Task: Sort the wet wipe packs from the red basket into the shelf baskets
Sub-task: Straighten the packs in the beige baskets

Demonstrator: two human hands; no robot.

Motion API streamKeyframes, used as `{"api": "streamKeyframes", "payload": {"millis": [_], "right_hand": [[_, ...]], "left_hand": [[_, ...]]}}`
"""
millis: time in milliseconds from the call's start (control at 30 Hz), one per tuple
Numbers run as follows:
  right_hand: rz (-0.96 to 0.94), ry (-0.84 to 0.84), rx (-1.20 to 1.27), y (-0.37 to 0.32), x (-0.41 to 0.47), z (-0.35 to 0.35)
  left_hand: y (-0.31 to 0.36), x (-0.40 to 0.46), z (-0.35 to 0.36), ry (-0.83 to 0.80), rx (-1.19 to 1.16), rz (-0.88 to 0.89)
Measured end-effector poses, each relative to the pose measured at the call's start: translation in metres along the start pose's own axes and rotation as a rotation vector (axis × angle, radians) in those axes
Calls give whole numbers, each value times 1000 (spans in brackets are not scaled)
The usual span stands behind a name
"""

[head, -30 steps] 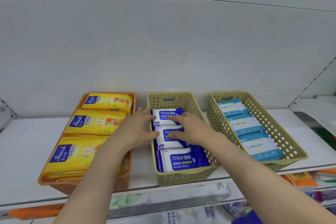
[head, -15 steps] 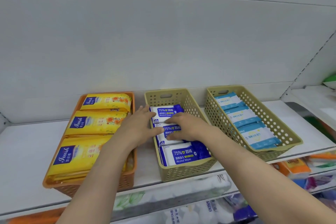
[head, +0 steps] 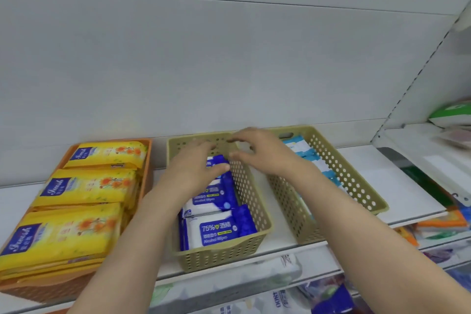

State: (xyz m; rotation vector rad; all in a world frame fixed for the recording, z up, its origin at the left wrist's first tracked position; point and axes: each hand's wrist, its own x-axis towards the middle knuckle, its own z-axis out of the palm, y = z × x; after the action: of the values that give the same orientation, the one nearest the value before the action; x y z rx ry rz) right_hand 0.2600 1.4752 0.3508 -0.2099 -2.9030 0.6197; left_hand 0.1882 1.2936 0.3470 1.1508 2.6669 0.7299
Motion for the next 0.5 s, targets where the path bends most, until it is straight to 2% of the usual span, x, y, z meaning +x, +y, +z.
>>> {"api": "streamKeyframes", "payload": {"millis": [133,267,400,500], "right_hand": [[128,86,-8,69,-11,-43],[244,-35,-147,136,-18,-53],[176,-145,-144,162,-12,-40],[132,-206,-206,170,-1,-32]], "left_hand": [[63,25,31,-125,-27,101],[96,51,59,-295,12,111],[106,65,69,-400,90,73],[104,69,74,-387,129,53]]}}
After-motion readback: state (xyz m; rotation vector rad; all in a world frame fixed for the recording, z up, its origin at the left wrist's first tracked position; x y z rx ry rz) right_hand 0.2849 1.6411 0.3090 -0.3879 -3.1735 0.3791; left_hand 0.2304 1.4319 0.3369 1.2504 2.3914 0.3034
